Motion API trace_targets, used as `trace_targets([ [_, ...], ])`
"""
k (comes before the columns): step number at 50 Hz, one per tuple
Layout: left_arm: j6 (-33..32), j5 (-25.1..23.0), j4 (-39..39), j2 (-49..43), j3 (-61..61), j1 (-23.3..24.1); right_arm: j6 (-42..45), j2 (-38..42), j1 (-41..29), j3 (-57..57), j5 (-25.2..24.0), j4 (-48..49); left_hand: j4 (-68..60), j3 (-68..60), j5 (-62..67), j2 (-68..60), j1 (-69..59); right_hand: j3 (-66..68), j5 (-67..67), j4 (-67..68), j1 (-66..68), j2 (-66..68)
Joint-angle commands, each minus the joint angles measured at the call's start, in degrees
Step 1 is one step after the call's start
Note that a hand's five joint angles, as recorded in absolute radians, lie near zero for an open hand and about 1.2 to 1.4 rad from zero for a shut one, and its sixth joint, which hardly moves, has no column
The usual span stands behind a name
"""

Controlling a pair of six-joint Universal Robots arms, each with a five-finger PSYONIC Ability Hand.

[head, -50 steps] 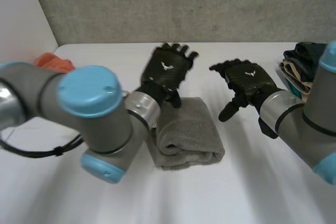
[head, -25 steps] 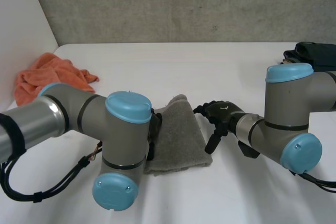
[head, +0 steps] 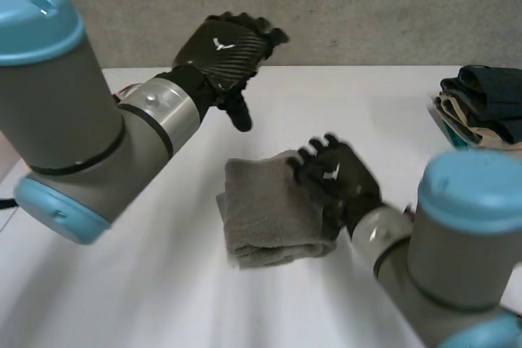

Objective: Fold the laundry.

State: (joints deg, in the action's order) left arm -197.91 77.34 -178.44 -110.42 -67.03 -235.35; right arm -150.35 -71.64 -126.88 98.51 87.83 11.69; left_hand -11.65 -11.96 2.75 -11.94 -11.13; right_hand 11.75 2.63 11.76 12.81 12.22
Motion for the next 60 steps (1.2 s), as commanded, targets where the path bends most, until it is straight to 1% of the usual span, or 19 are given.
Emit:
trace_targets([
  [1,4.5,-16.0,1.8,0.3,0.5,-1.3,0.5,3.0,-4.4,8.5,0.2,12.4,1.1,1.4,-2.2,1.4,0.6,-1.7,-2.6,-1.8,-2.8,-2.2],
  [3,5.8,-17.9,1.9,0.2,0.5,-1.3,0.6,5.7,-4.9,8.9,0.6,16.3,1.1,1.4,-2.2,1.4,0.6,-1.7,-2.6,-1.8,-2.8,-2.2],
  [8,6.2,-18.3,2.0,0.2,0.3,-1.0,0.9,10.1,-5.0,7.6,0.3,22.0,1.1,1.4,-2.2,1.4,0.6,-1.7,-2.6,-1.8,-2.8,-2.2],
  [19,6.4,-18.4,2.0,0.1,-0.6,-0.6,3.5,15.5,-4.5,3.7,0.5,26.2,0.9,1.2,-2.0,1.2,0.4,-1.7,-2.6,-1.8,-2.8,-2.2],
  [24,6.4,-18.3,2.0,0.0,-0.6,-0.7,3.6,17.0,-4.3,2.0,0.5,26.2,0.9,1.2,-2.0,1.2,0.4,6.4,5.5,6.4,5.3,5.9],
  [26,6.4,-18.4,2.0,-0.1,-0.7,-0.7,3.5,17.3,-4.3,1.7,0.5,26.3,0.9,1.2,-2.0,1.2,0.4,12.9,12.0,12.9,11.9,12.5],
  [27,6.4,-18.4,2.0,0.0,-0.7,-0.7,3.3,17.5,-4.3,1.4,0.3,26.3,0.9,1.2,-2.0,1.2,0.4,19.5,18.6,19.4,18.4,19.0],
  [30,6.4,-18.4,2.0,0.0,-0.6,-0.7,3.1,17.6,-4.3,1.0,0.3,26.2,0.9,1.2,-2.0,1.2,0.4,21.9,21.0,21.9,20.8,21.4],
  [33,6.4,-18.4,2.0,0.0,-0.6,-0.8,3.0,18.0,-4.3,0.0,-0.1,26.2,0.9,1.2,-2.0,1.2,0.4,43.7,42.8,43.7,42.6,43.2],
  [34,6.4,-18.5,1.9,0.0,-0.6,-0.8,2.7,18.3,-4.3,-0.4,-0.2,26.2,0.9,1.2,-2.0,1.2,0.4,63.9,63.0,63.9,62.8,63.4],
  [35,6.4,-18.5,1.9,0.0,-0.4,-0.8,2.5,18.2,-4.3,-0.6,-0.2,26.2,0.9,1.2,-2.0,1.2,0.4,68.2,67.3,68.2,67.1,67.7],
  [41,6.4,-18.3,1.8,0.2,0.1,-1.0,2.2,16.8,-3.6,-3.0,0.4,26.2,0.9,1.2,-2.0,1.2,0.4,68.3,67.4,68.2,67.2,67.8],
  [45,6.5,-18.2,1.5,0.6,1.5,-1.0,2.2,14.7,0.4,-6.4,0.2,25.3,0.6,0.9,-1.7,0.9,0.1,68.3,67.4,68.2,67.2,67.8],
  [49,6.9,-18.0,1.4,2.2,3.6,-1.1,2.4,11.1,4.6,-9.5,-1.3,25.6,0.6,0.9,-1.7,0.9,0.1,68.3,67.4,68.2,67.2,67.8],
  [52,8.6,-17.5,1.0,3.2,5.1,-1.2,2.2,8.8,8.0,-13.6,-3.4,25.4,0.6,0.9,-1.7,0.9,0.1,68.3,67.4,68.2,67.2,67.8],
  [55,10.6,-16.6,0.0,4.1,6.6,-1.2,0.6,7.8,13.0,-18.2,-6.1,25.2,0.6,0.9,-1.7,0.9,0.1,68.3,67.4,68.2,67.2,67.8],
  [56,11.1,-16.4,-0.2,4.2,6.9,-1.2,-0.8,7.7,15.6,-20.6,-7.2,25.0,0.6,0.9,-1.7,0.9,0.1,68.3,67.4,68.2,67.2,67.8],
  [59,12.7,-16.1,-1.5,4.9,7.3,-1.2,-3.3,7.4,19.9,-24.7,-9.0,24.3,0.4,0.7,-1.5,0.7,-0.1,68.3,67.4,68.2,67.2,67.8],
  [60,13.1,-15.9,-2.3,5.3,7.2,-1.2,-5.1,7.4,23.0,-27.4,-10.3,24.1,0.4,0.7,-1.5,0.7,-0.1,68.3,67.4,68.2,67.2,67.8],
])
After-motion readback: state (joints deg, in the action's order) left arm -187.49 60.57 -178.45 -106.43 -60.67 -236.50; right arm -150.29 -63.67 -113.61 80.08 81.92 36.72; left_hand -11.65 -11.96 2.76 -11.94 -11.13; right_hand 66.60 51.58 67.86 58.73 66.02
